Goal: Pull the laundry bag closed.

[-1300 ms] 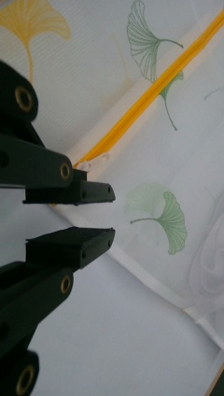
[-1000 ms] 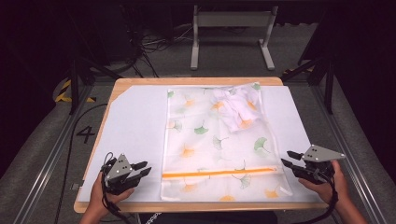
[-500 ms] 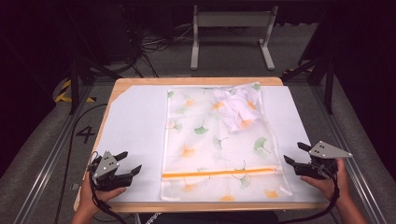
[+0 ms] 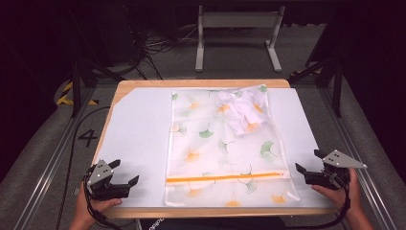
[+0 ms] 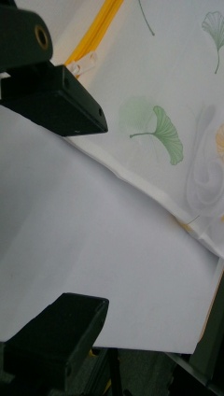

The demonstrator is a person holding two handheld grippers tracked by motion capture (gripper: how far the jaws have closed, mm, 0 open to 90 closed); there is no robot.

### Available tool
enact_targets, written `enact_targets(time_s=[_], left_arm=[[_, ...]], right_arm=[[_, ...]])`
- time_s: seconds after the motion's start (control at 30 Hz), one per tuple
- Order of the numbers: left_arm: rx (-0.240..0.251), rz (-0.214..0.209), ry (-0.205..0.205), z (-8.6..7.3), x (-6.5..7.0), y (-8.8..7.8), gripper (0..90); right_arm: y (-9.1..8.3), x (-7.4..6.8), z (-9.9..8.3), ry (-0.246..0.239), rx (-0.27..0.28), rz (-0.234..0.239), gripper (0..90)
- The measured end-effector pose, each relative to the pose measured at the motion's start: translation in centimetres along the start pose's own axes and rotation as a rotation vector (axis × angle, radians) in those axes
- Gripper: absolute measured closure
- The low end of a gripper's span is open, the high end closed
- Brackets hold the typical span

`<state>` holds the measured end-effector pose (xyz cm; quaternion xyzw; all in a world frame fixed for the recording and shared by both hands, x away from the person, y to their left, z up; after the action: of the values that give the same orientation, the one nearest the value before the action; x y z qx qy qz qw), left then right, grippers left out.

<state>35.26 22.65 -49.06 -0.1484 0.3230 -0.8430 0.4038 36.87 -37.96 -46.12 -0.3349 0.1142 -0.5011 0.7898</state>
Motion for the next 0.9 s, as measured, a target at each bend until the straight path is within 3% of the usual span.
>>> enact_targets(time_s=[0.37,0.5,0.9], left_arm=[[0.007,-0.023,0.002,-0.3,0.5,-0.1,8.9],[0.014,-0.02,-0.006,-0.1,0.5,0.1,9.0],[0.011,-0.008,0.006,0.4,0.6,0.3,9.8]], right_arm=[[0.1,-0.8,-0.1,-0.028,-0.014,-0.004,13.9],[0.2,-0.6,-0.2,-0.008,-0.013,0.005,14.1],[0.5,-1.1,-0.7,-0.029,-0.034,0.009,14.7]])
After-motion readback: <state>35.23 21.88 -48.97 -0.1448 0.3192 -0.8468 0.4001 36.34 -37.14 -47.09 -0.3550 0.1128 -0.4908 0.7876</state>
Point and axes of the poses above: each handheld gripper's, and its own axes: y roughly forward along the jaws, z roughly out of its top, x roughly to its right, the point moved 7 cm from there along y, roughly forward along the jaws, and after that the axes turned 10 degrees about -x, right-handed, at the moved point
